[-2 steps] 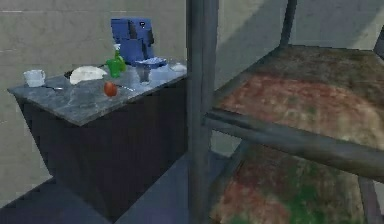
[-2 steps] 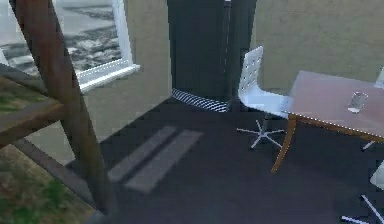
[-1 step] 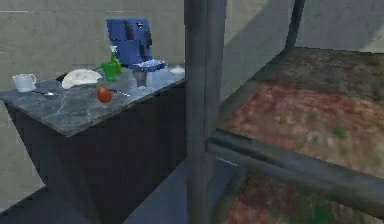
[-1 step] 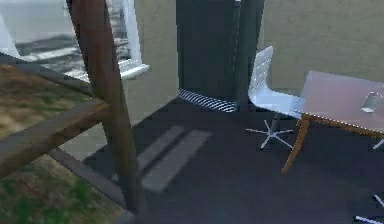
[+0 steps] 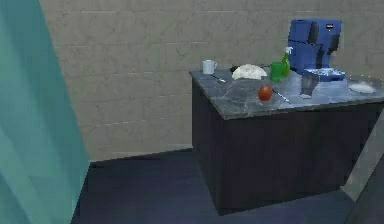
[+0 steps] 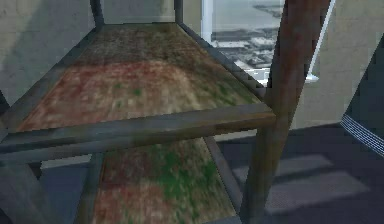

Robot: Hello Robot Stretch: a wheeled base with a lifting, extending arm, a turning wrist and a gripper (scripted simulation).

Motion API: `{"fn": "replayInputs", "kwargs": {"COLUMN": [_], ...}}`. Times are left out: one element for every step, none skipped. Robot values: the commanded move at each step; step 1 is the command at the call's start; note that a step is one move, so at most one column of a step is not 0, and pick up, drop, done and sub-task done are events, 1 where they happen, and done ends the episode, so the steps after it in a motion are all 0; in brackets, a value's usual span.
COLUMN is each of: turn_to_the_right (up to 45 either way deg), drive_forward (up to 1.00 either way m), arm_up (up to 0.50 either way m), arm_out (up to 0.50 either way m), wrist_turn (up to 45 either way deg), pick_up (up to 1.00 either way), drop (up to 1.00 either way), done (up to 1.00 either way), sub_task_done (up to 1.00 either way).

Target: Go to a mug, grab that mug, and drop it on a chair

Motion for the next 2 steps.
{"fn": "replayInputs", "kwargs": {"turn_to_the_right": [-6.0, 0.0], "drive_forward": [0.00, 1.00], "arm_up": [0.00, 0.00], "arm_out": [0.00, 0.00], "wrist_turn": [0.0, 0.0], "pick_up": [0.00, 0.00], "drop": [0.00, 0.00], "done": [0.00, 0.00], "sub_task_done": [0.00, 0.00]}}
